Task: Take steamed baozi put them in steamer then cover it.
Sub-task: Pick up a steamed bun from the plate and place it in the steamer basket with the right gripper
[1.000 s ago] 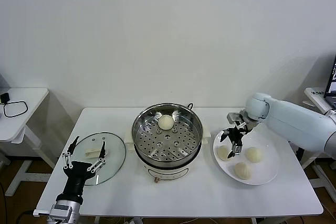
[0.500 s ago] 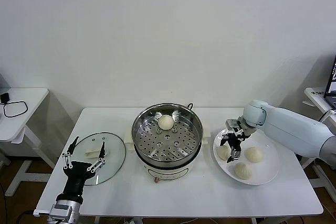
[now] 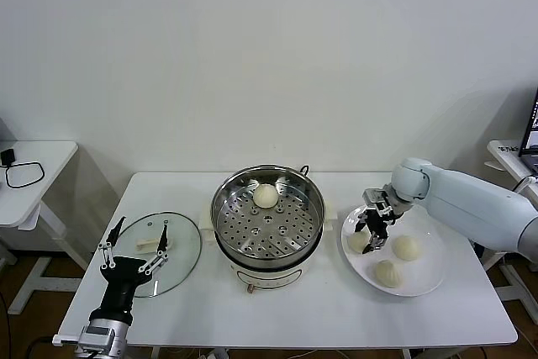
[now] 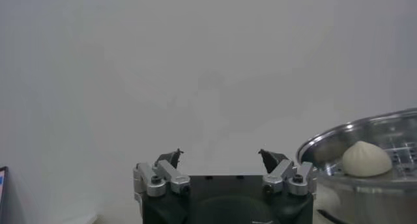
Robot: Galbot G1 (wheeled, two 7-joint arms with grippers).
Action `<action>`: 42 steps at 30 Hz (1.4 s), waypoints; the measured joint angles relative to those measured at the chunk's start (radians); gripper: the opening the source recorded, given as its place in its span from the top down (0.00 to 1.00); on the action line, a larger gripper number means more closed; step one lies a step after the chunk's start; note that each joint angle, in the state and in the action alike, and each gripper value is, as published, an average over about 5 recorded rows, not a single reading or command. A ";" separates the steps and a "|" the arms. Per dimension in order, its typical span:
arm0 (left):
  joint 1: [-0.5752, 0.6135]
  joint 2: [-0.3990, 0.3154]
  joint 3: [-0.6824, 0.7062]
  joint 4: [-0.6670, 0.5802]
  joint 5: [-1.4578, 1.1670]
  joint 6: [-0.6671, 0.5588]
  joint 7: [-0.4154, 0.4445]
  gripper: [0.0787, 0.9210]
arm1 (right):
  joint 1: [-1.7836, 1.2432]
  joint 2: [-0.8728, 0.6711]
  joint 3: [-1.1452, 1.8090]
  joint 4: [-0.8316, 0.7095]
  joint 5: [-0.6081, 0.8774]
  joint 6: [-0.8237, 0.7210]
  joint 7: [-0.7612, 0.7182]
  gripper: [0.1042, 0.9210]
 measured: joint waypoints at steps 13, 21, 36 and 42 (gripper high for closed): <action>-0.017 0.008 0.018 -0.013 -0.003 0.002 -0.001 0.12 | 0.391 0.083 -0.179 0.101 0.160 -0.025 -0.126 0.39; -0.023 0.006 0.027 -0.021 -0.003 0.005 -0.002 0.12 | 0.548 0.225 -0.260 0.164 0.300 -0.077 -0.129 0.40; -0.030 0.003 0.031 -0.019 -0.003 0.004 -0.005 0.12 | 0.503 0.528 -0.338 0.113 0.467 -0.207 0.028 0.41; -0.032 0.004 0.030 -0.013 -0.003 0.002 -0.006 0.12 | 0.451 0.611 -0.351 0.072 0.482 -0.234 0.087 0.40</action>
